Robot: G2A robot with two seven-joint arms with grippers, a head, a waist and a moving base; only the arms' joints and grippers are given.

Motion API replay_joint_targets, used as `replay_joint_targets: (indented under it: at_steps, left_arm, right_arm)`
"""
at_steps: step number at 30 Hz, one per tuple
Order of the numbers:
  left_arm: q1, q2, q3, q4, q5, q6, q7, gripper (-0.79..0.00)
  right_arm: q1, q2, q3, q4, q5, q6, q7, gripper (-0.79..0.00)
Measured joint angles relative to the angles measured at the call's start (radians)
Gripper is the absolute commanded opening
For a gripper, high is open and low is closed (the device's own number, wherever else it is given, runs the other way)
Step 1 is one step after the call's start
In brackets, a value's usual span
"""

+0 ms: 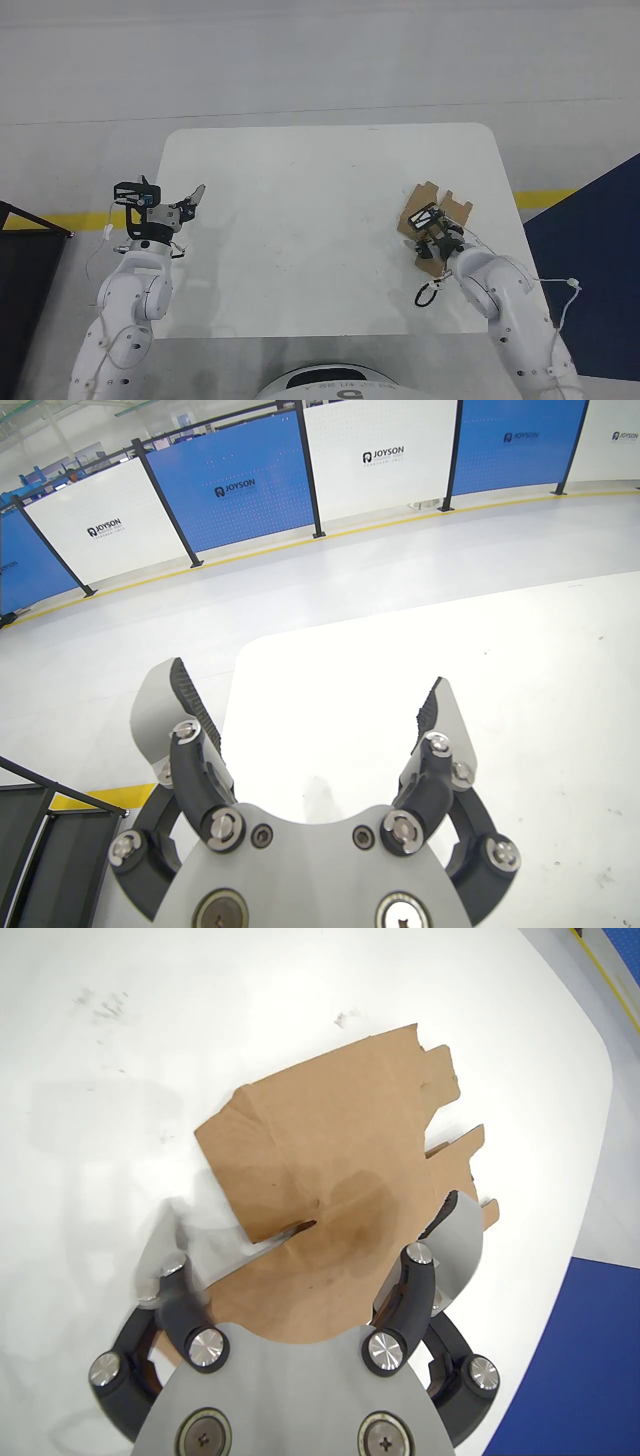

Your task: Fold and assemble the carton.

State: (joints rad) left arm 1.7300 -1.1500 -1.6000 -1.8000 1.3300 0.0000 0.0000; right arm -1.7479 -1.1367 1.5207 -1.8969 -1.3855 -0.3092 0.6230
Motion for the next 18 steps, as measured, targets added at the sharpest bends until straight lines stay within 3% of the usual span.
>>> replay_joint_targets:
  at_steps: [4, 7, 12, 18]
  left_arm:
    - [0.000, 0.000, 0.000, 0.000, 0.000, 0.000, 0.000, 0.000]
    - [0.000, 0.000, 0.000, 0.000, 0.000, 0.000, 0.000, 0.000]
    - [0.000, 0.000, 0.000, 0.000, 0.000, 0.000, 0.000, 0.000]
    - [0.000, 0.000, 0.000, 0.000, 0.000, 0.000, 0.000, 0.000]
  right_arm:
    - [-0.133, 0.010, 0.163, -0.127, 0.121, -0.053, -0.128, 0.000]
    - [-0.188, 0.012, 0.218, -0.149, 0.157, -0.082, -0.139, 0.000]
    - [-0.155, 0.012, 0.175, -0.110, 0.157, -0.083, -0.120, 0.000]
    - [-0.086, 0.005, 0.060, -0.050, 0.074, -0.014, -0.092, 0.000]
